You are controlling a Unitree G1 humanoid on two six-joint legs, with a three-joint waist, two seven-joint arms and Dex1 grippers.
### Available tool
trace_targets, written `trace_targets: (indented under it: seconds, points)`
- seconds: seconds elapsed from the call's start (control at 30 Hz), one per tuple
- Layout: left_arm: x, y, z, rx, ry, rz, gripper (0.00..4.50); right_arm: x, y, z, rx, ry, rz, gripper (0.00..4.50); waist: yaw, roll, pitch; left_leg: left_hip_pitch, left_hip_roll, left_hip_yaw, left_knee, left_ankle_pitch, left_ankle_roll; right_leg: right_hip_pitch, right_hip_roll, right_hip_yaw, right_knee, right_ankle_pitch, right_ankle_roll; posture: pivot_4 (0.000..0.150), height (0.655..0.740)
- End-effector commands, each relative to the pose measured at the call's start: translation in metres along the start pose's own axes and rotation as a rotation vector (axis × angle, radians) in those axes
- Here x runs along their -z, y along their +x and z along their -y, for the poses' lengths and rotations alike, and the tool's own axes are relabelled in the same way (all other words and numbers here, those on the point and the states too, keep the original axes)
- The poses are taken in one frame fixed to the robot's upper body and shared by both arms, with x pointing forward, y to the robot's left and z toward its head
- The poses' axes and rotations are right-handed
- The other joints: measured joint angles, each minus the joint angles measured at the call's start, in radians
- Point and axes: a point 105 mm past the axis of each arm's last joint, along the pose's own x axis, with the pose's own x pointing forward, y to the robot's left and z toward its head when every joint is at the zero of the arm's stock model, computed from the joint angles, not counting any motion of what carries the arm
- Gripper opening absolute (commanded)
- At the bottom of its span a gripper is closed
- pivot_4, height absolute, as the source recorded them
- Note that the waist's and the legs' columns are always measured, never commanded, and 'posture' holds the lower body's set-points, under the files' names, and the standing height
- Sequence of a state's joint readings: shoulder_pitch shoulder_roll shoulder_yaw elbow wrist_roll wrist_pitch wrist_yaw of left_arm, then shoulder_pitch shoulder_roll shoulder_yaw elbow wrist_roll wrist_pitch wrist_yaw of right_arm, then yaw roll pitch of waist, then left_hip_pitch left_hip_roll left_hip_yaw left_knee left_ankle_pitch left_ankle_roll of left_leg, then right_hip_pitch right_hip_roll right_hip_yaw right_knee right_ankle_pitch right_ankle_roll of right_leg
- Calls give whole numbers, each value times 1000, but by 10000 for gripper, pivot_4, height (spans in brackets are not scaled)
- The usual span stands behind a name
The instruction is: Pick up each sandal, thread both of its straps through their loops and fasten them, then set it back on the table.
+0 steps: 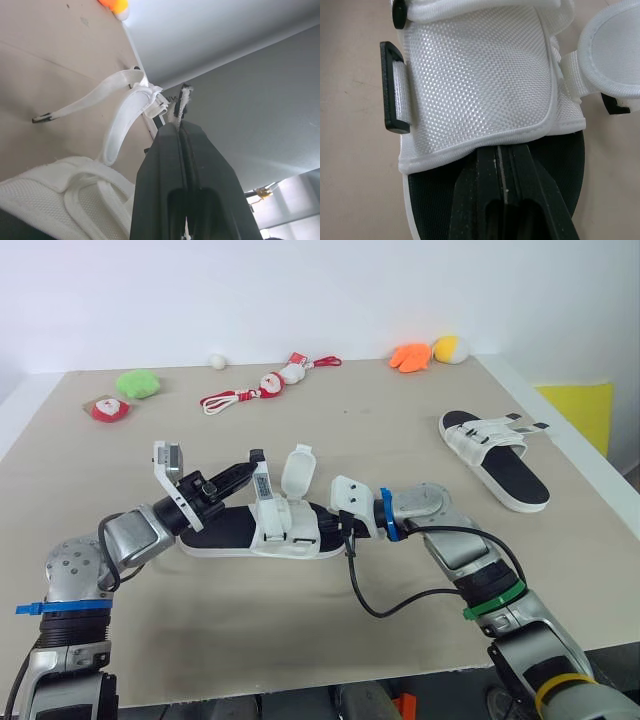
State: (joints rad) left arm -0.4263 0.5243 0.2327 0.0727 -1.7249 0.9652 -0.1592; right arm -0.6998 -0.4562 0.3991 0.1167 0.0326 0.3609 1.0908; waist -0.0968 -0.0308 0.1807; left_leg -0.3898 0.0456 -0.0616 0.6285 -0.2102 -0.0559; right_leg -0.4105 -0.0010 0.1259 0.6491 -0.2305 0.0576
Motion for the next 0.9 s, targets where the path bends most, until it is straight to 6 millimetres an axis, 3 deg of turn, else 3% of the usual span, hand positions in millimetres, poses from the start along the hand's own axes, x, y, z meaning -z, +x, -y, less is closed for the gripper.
trace_targets:
  seconds: [0.03, 0.2, 0.9]
  points:
    - [-6, 3, 8, 29, 48, 5, 237, 26, 2, -10, -30, 53, -95, 0, 0, 0, 0, 0, 0, 0, 0, 0, 0, 0, 0, 0, 0, 0, 0, 1500, 7400]
    - [7, 9, 2, 16, 69, -74, 237, 29, 1, -10, -26, 18, -123, 0, 0, 0, 0, 0, 0, 0, 0, 0, -1, 0, 0, 0, -1, 0, 0, 1500, 7400]
    - [5, 8, -24, -69, 24, -43, 237, 28, 0, -10, -21, -6, -130, 0, 2, 0, 0, 0, 0, -1, -1, -1, -2, 0, 0, 0, -2, 0, 1, 1500, 7400]
